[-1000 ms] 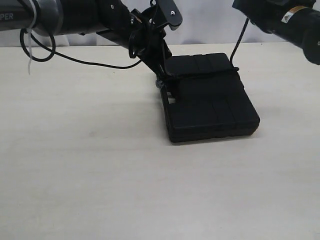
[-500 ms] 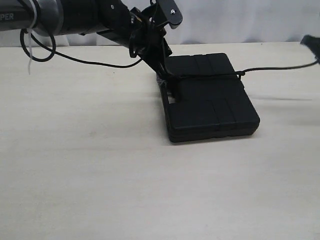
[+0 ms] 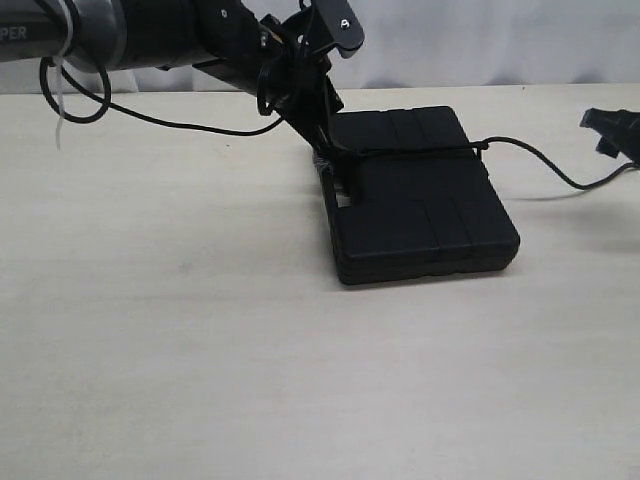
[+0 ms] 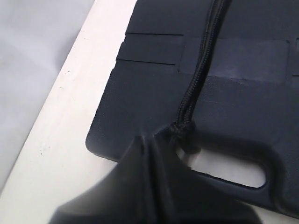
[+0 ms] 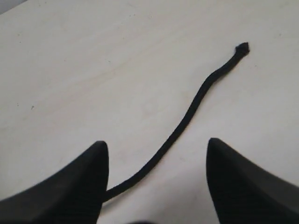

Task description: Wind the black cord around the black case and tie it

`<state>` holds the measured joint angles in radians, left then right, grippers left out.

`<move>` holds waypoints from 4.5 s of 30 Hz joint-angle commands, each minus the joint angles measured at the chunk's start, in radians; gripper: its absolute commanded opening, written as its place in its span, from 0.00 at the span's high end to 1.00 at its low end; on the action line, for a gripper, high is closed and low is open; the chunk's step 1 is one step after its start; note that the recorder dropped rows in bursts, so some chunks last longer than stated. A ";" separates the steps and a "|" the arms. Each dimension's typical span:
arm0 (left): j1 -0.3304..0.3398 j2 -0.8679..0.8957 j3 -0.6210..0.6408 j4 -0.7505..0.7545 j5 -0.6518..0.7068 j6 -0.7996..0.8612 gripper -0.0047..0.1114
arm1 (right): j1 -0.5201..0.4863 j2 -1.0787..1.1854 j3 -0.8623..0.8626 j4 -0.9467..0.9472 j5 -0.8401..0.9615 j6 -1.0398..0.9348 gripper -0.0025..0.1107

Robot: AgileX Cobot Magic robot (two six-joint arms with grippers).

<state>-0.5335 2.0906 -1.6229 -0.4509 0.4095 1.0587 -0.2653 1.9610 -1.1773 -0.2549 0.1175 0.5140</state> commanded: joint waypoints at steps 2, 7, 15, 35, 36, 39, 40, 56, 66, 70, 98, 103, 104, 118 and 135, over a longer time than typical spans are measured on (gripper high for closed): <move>-0.002 -0.002 -0.007 -0.005 -0.003 0.010 0.96 | 0.035 -0.063 -0.001 0.008 0.177 -0.092 0.55; -0.002 -0.002 -0.007 -0.005 0.001 0.010 0.96 | 0.169 -0.060 0.075 0.163 0.153 -0.294 0.86; 0.000 -0.002 -0.007 -0.005 0.030 0.010 0.96 | 0.348 0.026 0.085 0.226 0.012 -0.453 0.94; 0.024 -0.015 -0.007 -0.006 0.036 -0.075 0.96 | 0.496 -0.015 -0.042 0.241 0.222 -0.566 0.94; 0.033 -0.023 -0.007 -0.006 0.041 -0.091 0.96 | 0.496 -0.047 -0.030 0.241 0.224 -0.574 0.94; 0.059 -0.049 -0.007 -0.011 0.067 -0.124 0.96 | 0.500 -0.169 0.033 0.255 0.212 -0.580 0.94; 0.067 -0.060 -0.007 -0.018 0.082 -0.124 0.96 | 0.500 -0.206 0.058 0.263 0.199 -0.583 0.94; 0.091 -0.511 0.485 -0.177 -0.352 -0.118 0.96 | 0.500 -0.976 0.556 0.282 -0.168 -0.514 0.94; 0.091 -0.959 0.867 -0.187 -0.706 -0.217 0.96 | 0.500 -1.323 0.689 0.430 -0.189 -0.514 0.94; 0.091 -1.109 1.015 -0.120 -0.790 -0.293 0.96 | 0.500 -1.425 0.721 0.430 -0.189 -0.514 0.94; 0.091 -1.734 1.491 0.406 -0.610 -0.828 0.96 | 0.500 -1.690 1.099 0.430 -0.263 -0.514 0.94; 0.091 -1.734 1.491 0.406 -0.583 -0.828 0.96 | 0.500 -1.690 1.103 0.430 -0.248 -0.514 0.94; 0.091 -1.734 1.491 0.406 -0.583 -0.828 0.96 | 0.500 -1.690 1.103 0.430 -0.248 -0.514 0.94; 0.091 -1.734 1.491 0.406 -0.583 -0.828 0.96 | 0.500 -1.690 1.103 0.435 -0.248 -0.514 0.94; 0.181 -1.951 1.539 0.392 -0.594 -1.074 0.96 | 0.500 -1.690 1.103 0.435 -0.248 -0.514 0.94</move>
<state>-0.3607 0.1423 -0.1055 -0.0613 -0.3622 -0.0076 0.2329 0.2762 -0.0801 0.1820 -0.1299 0.0000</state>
